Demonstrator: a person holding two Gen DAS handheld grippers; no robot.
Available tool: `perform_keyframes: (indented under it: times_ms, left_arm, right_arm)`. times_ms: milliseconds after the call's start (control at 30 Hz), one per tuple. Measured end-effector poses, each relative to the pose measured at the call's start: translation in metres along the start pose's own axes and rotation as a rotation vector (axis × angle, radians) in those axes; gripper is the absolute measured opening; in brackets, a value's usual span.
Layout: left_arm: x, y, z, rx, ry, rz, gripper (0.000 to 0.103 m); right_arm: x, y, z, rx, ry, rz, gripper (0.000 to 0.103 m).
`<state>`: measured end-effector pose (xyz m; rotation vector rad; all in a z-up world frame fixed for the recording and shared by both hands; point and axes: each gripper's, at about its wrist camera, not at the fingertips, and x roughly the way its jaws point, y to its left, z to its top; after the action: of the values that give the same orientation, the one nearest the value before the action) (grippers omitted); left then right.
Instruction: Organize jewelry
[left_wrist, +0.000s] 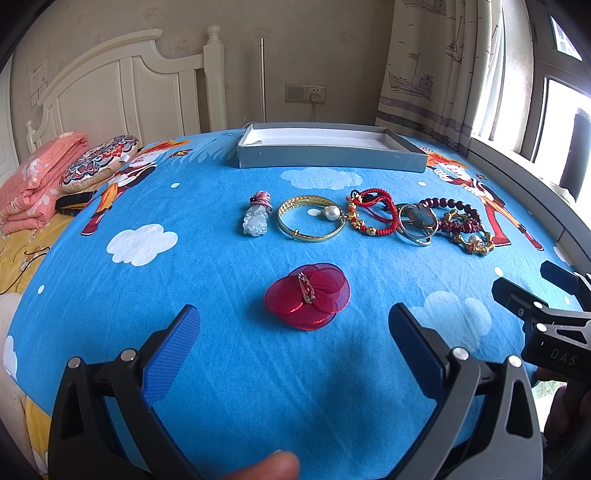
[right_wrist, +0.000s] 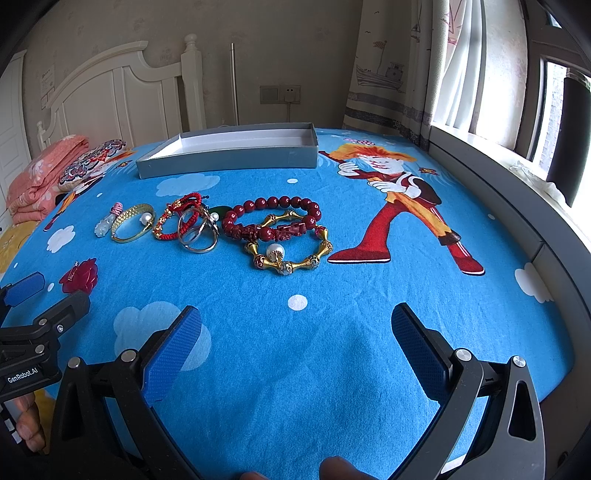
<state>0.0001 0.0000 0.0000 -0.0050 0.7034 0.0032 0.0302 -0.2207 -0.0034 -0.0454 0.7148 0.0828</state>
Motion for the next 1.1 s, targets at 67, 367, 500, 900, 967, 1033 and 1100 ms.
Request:
perform_keyframes:
  times_ms: [67,367,500,900,967,1033,1100]
  left_arm:
    - [0.0,0.0,0.0,-0.001,0.001,0.0,0.099]
    - [0.0,0.0,0.0,-0.001,0.001,0.0,0.099]
    - [0.0,0.0,0.0,-0.001,0.001,0.0,0.099]
    - [0.001,0.004,0.001,-0.005,-0.004,-0.004,0.099]
    - [0.001,0.005,0.0,-0.008,-0.004,-0.028,0.099]
    - [0.001,0.009,-0.001,-0.013,-0.005,-0.021,0.099]
    - [-0.001,0.013,-0.001,-0.025,-0.014,-0.028,0.098]
  right_arm:
    - [0.0,0.0,0.0,0.0,0.0,0.0,0.096]
    - [0.0,0.0,0.0,0.0,0.001,0.0,0.096]
    - [0.0,0.001,0.0,-0.001,0.001,0.0,0.096]
    - [0.006,-0.002,-0.004,-0.001,0.011,0.001,0.096]
    - [0.004,0.001,-0.001,-0.004,0.004,0.002,0.096]
    - [0.002,0.003,-0.001,-0.012,-0.003,0.007,0.096]
    - [-0.001,0.006,-0.002,-0.028,-0.007,0.01,0.096]
